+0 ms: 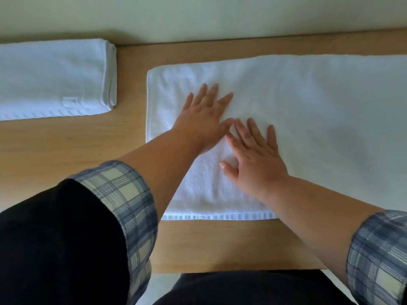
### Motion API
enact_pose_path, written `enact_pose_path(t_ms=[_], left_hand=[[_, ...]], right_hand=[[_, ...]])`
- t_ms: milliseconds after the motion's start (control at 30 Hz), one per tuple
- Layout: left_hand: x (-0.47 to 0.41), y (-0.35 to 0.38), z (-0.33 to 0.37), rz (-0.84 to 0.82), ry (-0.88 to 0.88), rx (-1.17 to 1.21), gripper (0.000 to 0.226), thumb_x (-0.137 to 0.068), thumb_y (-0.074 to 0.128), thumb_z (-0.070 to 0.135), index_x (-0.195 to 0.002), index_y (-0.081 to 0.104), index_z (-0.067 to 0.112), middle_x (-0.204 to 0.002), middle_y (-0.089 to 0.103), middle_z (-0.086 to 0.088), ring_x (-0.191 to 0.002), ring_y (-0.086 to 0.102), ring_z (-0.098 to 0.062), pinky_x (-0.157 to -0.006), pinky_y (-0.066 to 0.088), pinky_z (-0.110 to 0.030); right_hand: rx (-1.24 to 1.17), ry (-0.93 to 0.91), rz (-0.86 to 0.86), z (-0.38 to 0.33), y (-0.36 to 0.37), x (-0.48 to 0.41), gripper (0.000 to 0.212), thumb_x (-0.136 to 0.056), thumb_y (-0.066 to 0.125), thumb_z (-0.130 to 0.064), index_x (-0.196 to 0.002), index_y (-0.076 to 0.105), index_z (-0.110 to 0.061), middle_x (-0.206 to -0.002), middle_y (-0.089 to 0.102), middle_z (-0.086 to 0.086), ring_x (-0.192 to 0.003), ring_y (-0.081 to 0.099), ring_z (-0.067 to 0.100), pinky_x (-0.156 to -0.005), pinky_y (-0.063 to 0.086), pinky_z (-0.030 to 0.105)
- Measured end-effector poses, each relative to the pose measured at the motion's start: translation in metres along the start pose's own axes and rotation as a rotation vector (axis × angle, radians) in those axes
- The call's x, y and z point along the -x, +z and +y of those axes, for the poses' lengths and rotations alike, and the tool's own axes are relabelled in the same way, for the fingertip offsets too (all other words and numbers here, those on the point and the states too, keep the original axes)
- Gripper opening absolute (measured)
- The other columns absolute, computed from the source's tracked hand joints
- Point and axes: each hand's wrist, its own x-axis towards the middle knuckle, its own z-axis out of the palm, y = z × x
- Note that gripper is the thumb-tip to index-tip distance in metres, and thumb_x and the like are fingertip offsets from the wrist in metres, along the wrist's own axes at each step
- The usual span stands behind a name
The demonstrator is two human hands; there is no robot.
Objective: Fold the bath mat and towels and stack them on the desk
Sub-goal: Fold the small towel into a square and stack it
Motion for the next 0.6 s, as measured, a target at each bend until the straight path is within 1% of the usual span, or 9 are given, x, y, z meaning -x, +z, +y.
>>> enact_pose_path(t_ms=[33, 100, 200, 267, 333, 400, 500, 600], left_hand=[[-0.013, 0.002, -0.011, -0.012, -0.06, -0.035, 0.065, -0.099, 0.025, 0.058, -0.156, 0.005, 0.035, -0.166, -0.007, -0.003, -0.15, -0.013, -0.022, -0.121, -0.007, -0.044], [-0.039, -0.003, -0.039, 0.021, -0.2, -0.092, 0.069, -0.097, 0.021, 0.063, -0.156, 0.001, 0.034, -0.165, -0.01, -0.006, -0.15, -0.013, -0.026, -0.121, -0.008, -0.045], [-0.068, -0.017, -0.066, 0.049, -0.358, -0.121, 0.073, -0.095, 0.019, 0.066, -0.157, 0.005, 0.03, -0.165, -0.003, -0.013, -0.151, -0.008, -0.031, -0.121, -0.004, -0.048], [-0.074, -0.02, -0.07, 0.049, -0.393, -0.148, 0.073, -0.095, 0.019, 0.064, -0.157, 0.008, 0.027, -0.165, 0.001, -0.013, -0.151, -0.005, -0.032, -0.121, -0.003, -0.05], [-0.062, -0.013, -0.06, 0.062, -0.331, -0.166, 0.072, -0.095, 0.018, 0.06, -0.157, 0.007, 0.026, -0.165, -0.001, -0.011, -0.151, -0.006, -0.031, -0.12, -0.005, -0.052], [-0.031, 0.001, -0.039, 0.059, -0.194, -0.162, 0.07, -0.095, 0.016, 0.058, -0.157, 0.004, 0.027, -0.165, -0.004, -0.011, -0.151, -0.008, -0.029, -0.12, -0.006, -0.05], [0.033, 0.027, -0.009, 0.032, 0.007, -0.121, 0.069, -0.096, 0.017, 0.057, -0.157, 0.006, 0.028, -0.165, -0.002, -0.009, -0.151, -0.006, -0.027, -0.121, -0.003, -0.049], [0.083, 0.042, 0.005, -0.031, 0.106, -0.16, 0.072, -0.095, 0.019, 0.062, -0.157, 0.0, 0.031, -0.165, -0.007, -0.007, -0.151, -0.01, -0.025, -0.121, -0.005, -0.048]], right_hand=[[0.009, -0.006, 0.005, 0.001, 0.001, 0.0, 0.074, -0.093, 0.019, -0.07, -0.157, 0.007, -0.033, -0.167, 0.0, 0.001, -0.153, -0.01, 0.023, -0.119, -0.005, 0.06], [0.014, -0.017, 0.02, 0.002, 0.004, 0.0, 0.075, -0.093, 0.019, -0.071, -0.157, 0.008, -0.034, -0.167, 0.0, 0.002, -0.153, -0.01, 0.024, -0.118, -0.006, 0.062], [0.011, -0.025, 0.027, 0.003, 0.007, 0.001, 0.076, -0.093, 0.018, -0.073, -0.157, 0.009, -0.033, -0.167, -0.001, 0.002, -0.153, -0.01, 0.025, -0.117, -0.005, 0.064], [0.015, -0.02, 0.018, 0.002, 0.006, 0.002, 0.076, -0.093, 0.018, -0.073, -0.157, 0.007, -0.034, -0.167, -0.002, 0.002, -0.153, -0.01, 0.025, -0.117, -0.006, 0.064], [0.011, -0.009, 0.002, 0.001, 0.002, 0.001, 0.076, -0.092, 0.017, -0.074, -0.157, 0.004, -0.035, -0.167, -0.005, 0.0, -0.153, -0.012, 0.024, -0.117, -0.008, 0.063], [0.007, -0.003, -0.008, -0.001, -0.002, -0.002, 0.076, -0.091, 0.018, -0.072, -0.157, 0.004, -0.036, -0.167, -0.005, -0.001, -0.153, -0.012, 0.023, -0.117, -0.009, 0.063], [0.008, 0.01, 0.004, -0.001, -0.001, 0.0, 0.073, -0.093, 0.023, -0.064, -0.157, 0.01, -0.033, -0.167, 0.001, 0.0, -0.153, -0.007, 0.024, -0.117, -0.005, 0.063], [-0.036, 0.014, 0.012, -0.001, -0.002, 0.003, 0.068, -0.094, 0.029, -0.055, -0.157, 0.016, -0.031, -0.167, 0.005, -0.001, -0.153, -0.004, 0.022, -0.119, -0.005, 0.061]])
